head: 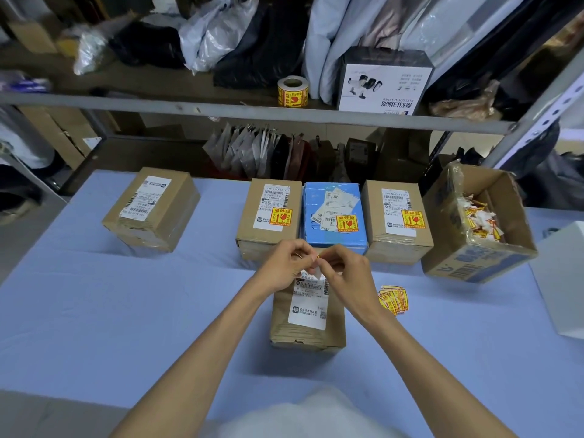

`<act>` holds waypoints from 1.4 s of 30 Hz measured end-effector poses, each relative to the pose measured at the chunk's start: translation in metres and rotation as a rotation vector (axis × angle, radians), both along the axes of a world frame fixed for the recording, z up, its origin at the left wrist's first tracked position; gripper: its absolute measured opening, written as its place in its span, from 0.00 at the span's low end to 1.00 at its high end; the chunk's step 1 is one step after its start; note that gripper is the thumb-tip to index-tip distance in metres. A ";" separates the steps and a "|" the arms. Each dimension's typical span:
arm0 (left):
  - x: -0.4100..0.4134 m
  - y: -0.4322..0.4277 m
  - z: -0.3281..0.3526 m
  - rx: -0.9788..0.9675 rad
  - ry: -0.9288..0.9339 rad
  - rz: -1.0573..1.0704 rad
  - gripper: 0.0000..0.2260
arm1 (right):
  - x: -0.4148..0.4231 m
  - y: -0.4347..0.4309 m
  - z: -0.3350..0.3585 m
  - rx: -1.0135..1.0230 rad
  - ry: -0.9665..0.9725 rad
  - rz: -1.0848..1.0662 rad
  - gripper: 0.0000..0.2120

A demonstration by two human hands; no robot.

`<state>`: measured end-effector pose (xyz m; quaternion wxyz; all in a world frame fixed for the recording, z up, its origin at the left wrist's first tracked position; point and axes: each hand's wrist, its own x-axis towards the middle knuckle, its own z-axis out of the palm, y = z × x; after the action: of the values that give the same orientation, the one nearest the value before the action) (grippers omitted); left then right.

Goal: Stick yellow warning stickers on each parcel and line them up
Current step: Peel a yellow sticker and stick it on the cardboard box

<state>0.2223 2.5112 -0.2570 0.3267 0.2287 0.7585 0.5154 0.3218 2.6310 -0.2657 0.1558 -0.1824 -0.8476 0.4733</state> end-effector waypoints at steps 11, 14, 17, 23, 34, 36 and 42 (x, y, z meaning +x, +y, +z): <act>-0.001 -0.003 -0.003 0.038 0.005 0.004 0.02 | -0.002 0.002 -0.001 0.018 -0.012 -0.002 0.03; 0.000 -0.002 -0.002 0.043 0.012 -0.005 0.02 | -0.001 0.002 0.000 0.001 -0.014 -0.008 0.04; 0.000 -0.002 -0.004 0.044 0.020 -0.018 0.02 | 0.000 0.003 0.000 -0.017 -0.017 0.002 0.05; -0.003 -0.002 -0.007 0.058 0.026 -0.003 0.04 | -0.001 0.005 -0.001 0.041 -0.019 0.014 0.05; -0.002 0.000 -0.006 0.068 0.011 0.000 0.04 | -0.001 0.008 0.001 0.002 -0.009 0.034 0.06; -0.002 0.000 -0.007 0.076 -0.009 0.008 0.05 | -0.002 0.010 0.002 0.012 -0.015 0.039 0.06; 0.000 0.005 -0.005 0.092 -0.019 0.051 0.04 | -0.003 0.011 0.004 0.008 -0.023 0.029 0.04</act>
<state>0.2226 2.5161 -0.2615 0.3100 0.2194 0.7362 0.5602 0.3189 2.6423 -0.2618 0.1398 -0.1748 -0.8538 0.4701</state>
